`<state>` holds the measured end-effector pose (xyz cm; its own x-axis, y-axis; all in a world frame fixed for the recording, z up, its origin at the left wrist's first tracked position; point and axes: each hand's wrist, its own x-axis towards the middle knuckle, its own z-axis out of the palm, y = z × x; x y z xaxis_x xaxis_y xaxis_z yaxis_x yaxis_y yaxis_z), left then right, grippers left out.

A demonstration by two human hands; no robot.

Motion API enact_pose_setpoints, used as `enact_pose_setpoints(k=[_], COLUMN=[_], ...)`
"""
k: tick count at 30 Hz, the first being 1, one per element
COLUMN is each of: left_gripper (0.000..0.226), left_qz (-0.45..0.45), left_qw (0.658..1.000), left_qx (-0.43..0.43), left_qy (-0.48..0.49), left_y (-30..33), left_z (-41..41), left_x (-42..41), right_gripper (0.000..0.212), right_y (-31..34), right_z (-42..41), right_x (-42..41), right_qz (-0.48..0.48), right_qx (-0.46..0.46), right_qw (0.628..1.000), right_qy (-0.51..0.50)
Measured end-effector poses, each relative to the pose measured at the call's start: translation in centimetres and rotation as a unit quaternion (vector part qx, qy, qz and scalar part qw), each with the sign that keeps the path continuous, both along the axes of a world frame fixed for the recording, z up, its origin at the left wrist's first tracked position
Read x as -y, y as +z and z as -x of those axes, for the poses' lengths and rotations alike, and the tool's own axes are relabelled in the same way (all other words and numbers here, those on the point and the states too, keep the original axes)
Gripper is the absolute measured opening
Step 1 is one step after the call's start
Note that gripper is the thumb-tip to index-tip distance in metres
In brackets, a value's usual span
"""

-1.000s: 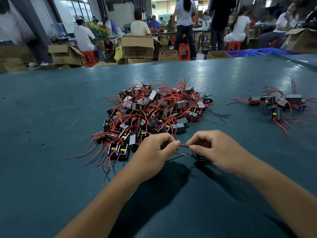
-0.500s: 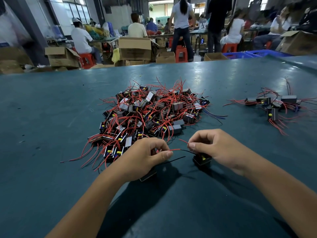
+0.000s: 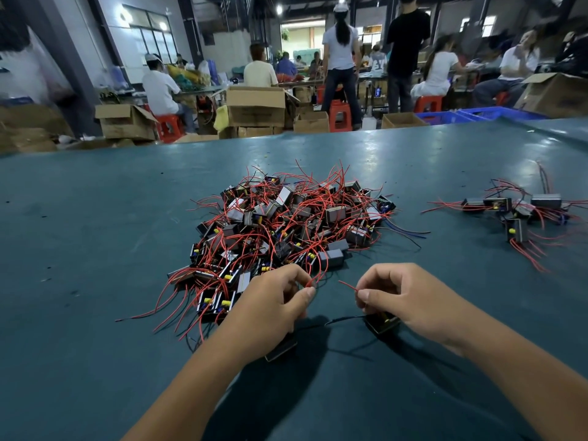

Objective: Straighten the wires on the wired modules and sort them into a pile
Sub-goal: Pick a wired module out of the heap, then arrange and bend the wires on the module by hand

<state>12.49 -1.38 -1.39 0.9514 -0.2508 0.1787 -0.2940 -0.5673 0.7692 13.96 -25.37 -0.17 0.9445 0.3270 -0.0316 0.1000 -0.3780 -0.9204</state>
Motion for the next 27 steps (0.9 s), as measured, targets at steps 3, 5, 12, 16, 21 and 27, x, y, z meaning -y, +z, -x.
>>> enact_pose_setpoints(k=[3, 5, 12, 16, 21, 27], left_gripper=[0.011, 0.012, 0.015, 0.017, 0.017, 0.018], left_qz=[0.015, 0.019, -0.021, -0.023, -0.032, -0.006], left_qw=[1.0, 1.0, 0.998, 0.997, 0.994, 0.996], left_qx=[0.001, 0.008, 0.066, 0.077, 0.102, 0.094], left_qy=[0.002, 0.002, -0.002, -0.001, 0.004, 0.003], left_y=[0.0, 0.2, 0.4, 0.5, 0.5, 0.5], left_z=[0.0, 0.0, 0.5, 0.7, 0.7, 0.9], left_x=[-0.2, -0.2, 0.9, 1.1, 1.3, 1.3], right_gripper=[0.008, 0.015, 0.011, 0.015, 0.018, 0.015], right_y=[-0.1, -0.2, -0.8, -1.0, -1.9, -2.3], right_z=[0.1, 0.2, 0.9, 1.4, 1.4, 1.2], right_x=[-0.1, -0.3, -1.2, -2.0, -2.8, -3.3], right_qz=[0.02, 0.045, 0.11, 0.057, -0.013, -0.062], right_qx=[0.034, 0.063, 0.164, 0.176, 0.152, 0.134], right_qw=[0.999, 0.997, 0.98, 0.982, 0.987, 0.986], right_qy=[-0.002, -0.009, -0.033, -0.038, -0.057, -0.082])
